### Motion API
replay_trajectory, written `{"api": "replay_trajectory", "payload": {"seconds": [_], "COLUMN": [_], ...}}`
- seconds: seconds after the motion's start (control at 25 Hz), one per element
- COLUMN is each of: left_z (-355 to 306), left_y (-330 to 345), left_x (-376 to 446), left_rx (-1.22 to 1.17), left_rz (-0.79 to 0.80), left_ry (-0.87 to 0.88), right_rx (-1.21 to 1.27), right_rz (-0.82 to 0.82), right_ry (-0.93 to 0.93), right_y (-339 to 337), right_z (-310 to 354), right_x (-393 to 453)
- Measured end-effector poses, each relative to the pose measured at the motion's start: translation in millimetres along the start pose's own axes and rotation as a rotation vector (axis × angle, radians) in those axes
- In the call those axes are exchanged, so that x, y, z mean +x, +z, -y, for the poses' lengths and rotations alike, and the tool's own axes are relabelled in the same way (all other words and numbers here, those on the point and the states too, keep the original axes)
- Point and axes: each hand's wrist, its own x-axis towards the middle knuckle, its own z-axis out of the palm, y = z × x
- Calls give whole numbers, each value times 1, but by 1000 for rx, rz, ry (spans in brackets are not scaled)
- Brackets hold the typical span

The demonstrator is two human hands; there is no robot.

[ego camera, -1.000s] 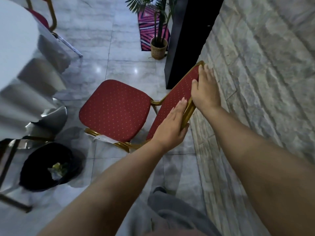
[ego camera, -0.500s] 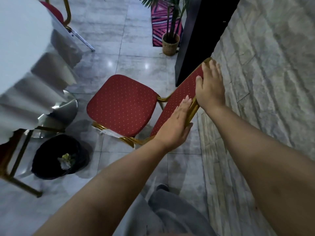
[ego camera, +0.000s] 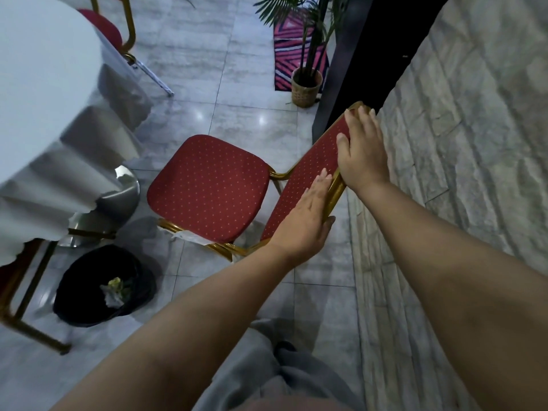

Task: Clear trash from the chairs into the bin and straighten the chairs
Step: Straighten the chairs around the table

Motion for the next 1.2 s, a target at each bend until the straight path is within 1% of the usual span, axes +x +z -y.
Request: {"api": "replay_trajectory", "payload": {"seconds": [0.16,0.32,0.56,0.84,1.08,1.2], "left_z": [11,11,8,0,1,-5], "left_y": [-6,-10,-8,6,15,20], "left_x": [23,36,59,98,135,151], "left_rx": [17,34,73,92,87,78], "left_rz": [-6,28,0,-128,-207,-249], "left_ry": [4,-9,-60,-177,-256,-335], "right_rx": [5,17,86,142,168,166], "right_rz": [25,32,24,36,68,83], "right_ry": [-36,-60,-159,-293,-373,-415], "right_y": [9,13,18,27,35,39], "right_z": [0,-5,-15,-32,-43,-47], "right_x": [28,45,72,118,160,179]}}
